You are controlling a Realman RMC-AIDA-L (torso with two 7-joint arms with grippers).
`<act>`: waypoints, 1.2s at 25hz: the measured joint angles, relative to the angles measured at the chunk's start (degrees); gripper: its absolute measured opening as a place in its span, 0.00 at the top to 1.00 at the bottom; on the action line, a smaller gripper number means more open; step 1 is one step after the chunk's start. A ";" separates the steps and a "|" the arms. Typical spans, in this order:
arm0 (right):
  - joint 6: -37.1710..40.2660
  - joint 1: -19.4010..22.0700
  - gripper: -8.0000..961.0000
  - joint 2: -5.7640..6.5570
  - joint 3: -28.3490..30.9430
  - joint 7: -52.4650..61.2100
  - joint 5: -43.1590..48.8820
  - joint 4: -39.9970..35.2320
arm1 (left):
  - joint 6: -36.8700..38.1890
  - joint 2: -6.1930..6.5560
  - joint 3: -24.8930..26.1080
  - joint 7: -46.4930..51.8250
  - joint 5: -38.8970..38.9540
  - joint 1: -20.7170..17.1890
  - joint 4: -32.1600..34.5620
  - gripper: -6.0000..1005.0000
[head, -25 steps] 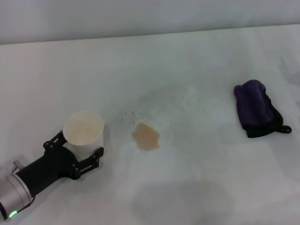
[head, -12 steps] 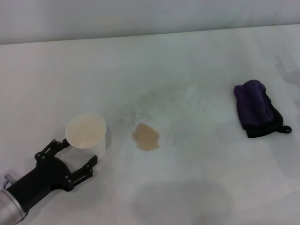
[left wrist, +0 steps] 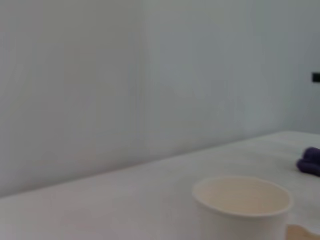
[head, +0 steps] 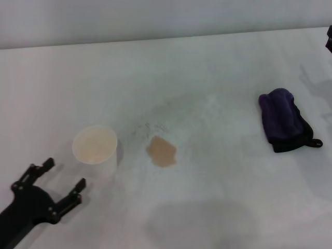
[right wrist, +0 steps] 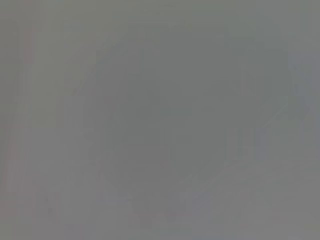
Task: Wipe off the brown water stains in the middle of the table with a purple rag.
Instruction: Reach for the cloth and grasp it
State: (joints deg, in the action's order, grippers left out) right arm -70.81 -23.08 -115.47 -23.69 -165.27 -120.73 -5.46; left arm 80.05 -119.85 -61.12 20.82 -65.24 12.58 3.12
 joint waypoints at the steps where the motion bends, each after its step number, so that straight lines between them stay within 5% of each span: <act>1: 0.50 0.05 0.09 -0.02 -0.03 1.91 0.01 0.10 | 0.61 0.09 -0.07 -0.30 0.98 -0.71 0.38 0.13; 7: 1.39 1.64 0.09 0.42 -2.53 26.49 0.08 -1.45 | 1.94 0.62 0.08 -0.92 5.80 -5.49 4.56 0.13; 13: 10.17 5.76 0.09 1.23 -15.19 58.64 5.62 -16.72 | 0.62 0.96 0.34 -0.72 18.58 -8.62 7.73 0.13; 17: 13.80 6.75 0.09 3.73 -19.66 79.38 19.03 -25.69 | -1.32 1.34 0.46 -0.95 22.34 -7.69 8.55 0.13; 20: 12.13 5.55 0.09 7.05 -21.80 97.74 33.89 -30.91 | -2.18 1.41 1.23 -0.72 22.55 -6.28 9.28 0.13; 23: 7.72 2.80 0.09 9.12 -23.64 112.29 49.22 -37.16 | -2.34 1.40 2.56 -0.62 22.58 -4.83 9.56 0.13; 26: 0.30 -0.29 0.09 8.95 -23.99 122.35 63.98 -44.95 | -3.48 1.39 3.83 -0.63 22.58 -2.93 9.69 0.13; 30: -9.69 -5.56 0.09 6.19 -24.33 132.04 80.68 -54.74 | -5.21 1.39 4.14 -0.71 22.71 -1.10 9.84 0.13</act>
State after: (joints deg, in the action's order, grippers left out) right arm -80.50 -28.65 -109.28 -48.03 -33.23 -40.04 -60.21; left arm 74.84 -118.46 -56.98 20.12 -42.53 11.48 12.96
